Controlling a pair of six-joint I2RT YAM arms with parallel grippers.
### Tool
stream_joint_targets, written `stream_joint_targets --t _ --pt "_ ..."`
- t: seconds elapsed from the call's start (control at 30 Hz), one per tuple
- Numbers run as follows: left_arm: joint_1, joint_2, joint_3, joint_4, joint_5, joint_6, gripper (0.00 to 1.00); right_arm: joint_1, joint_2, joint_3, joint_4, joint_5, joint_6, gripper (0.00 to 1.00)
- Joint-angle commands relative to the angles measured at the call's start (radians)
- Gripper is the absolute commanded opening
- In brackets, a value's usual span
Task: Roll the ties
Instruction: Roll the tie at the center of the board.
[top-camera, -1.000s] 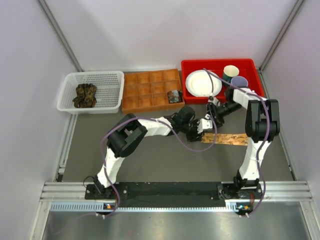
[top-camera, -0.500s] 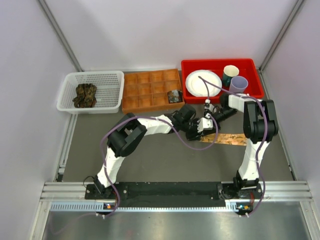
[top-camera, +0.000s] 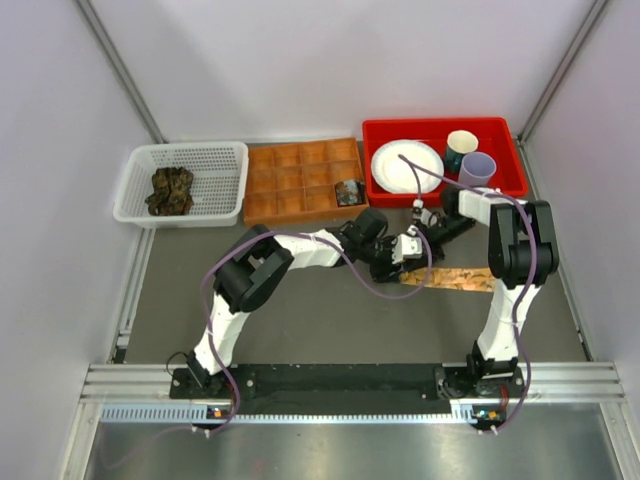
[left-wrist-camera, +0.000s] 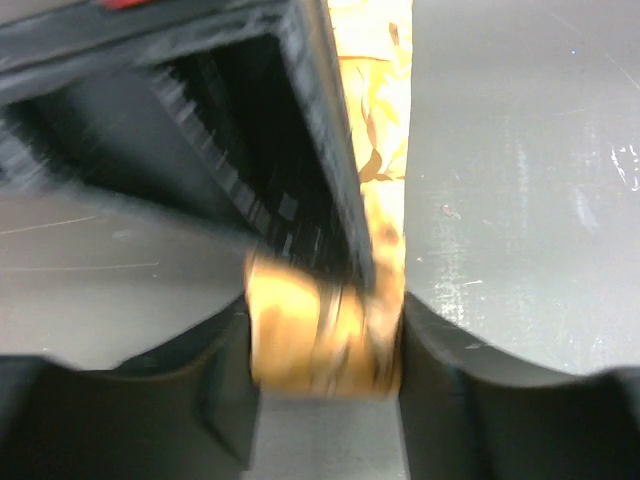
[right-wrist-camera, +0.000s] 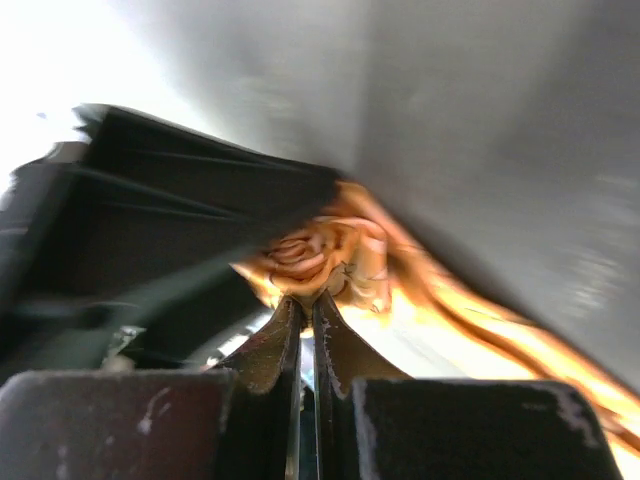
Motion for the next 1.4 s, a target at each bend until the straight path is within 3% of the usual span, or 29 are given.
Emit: stream_joint_targets --t 0.0,0.07,0.23,0.37,0.57,0.63,0.7,0.83,1.03,1.2,1.37 --pt "0.024 0.042 -0.123 -0.078 0.017 -0.049 0.58 -0.020 -0.010 -0.027 0.076 0.278 -0.029 0.00" --pt "0.029 0.034 -0.148 0.007 0.043 -0.063 0.64 -0.022 -0.007 -0.021 0.073 0.294 -0.029 0.00" --pt "0.031 0.068 -0.111 0.097 0.062 -0.093 0.65 -0.020 -0.008 -0.023 0.067 0.352 -0.030 0.00" --pt "0.035 0.043 -0.172 0.288 0.127 -0.110 0.68 -0.019 -0.008 -0.027 0.059 0.384 -0.035 0.00" --pt "0.032 0.080 -0.194 0.465 0.173 -0.156 0.85 -0.017 0.007 -0.013 0.050 0.392 -0.046 0.00" --pt "0.027 0.097 -0.173 0.464 0.171 -0.162 0.93 -0.016 0.010 -0.012 0.047 0.386 -0.052 0.00" --pt "0.011 0.106 -0.151 0.435 0.125 -0.149 0.94 -0.011 0.012 -0.007 0.039 0.378 -0.067 0.00" --pt "-0.022 0.126 -0.114 0.351 0.085 -0.083 0.85 -0.004 0.015 -0.003 0.024 0.352 -0.089 0.00" --pt "-0.025 0.135 -0.091 0.236 0.019 -0.023 0.53 0.006 0.050 0.043 0.002 0.303 -0.121 0.00" --pt "-0.020 0.066 -0.185 0.151 -0.044 -0.006 0.29 0.048 0.067 0.068 -0.009 0.223 -0.136 0.00" --pt "-0.016 -0.061 -0.312 0.098 -0.127 -0.095 0.25 0.107 0.082 0.099 -0.004 0.113 -0.126 0.00"
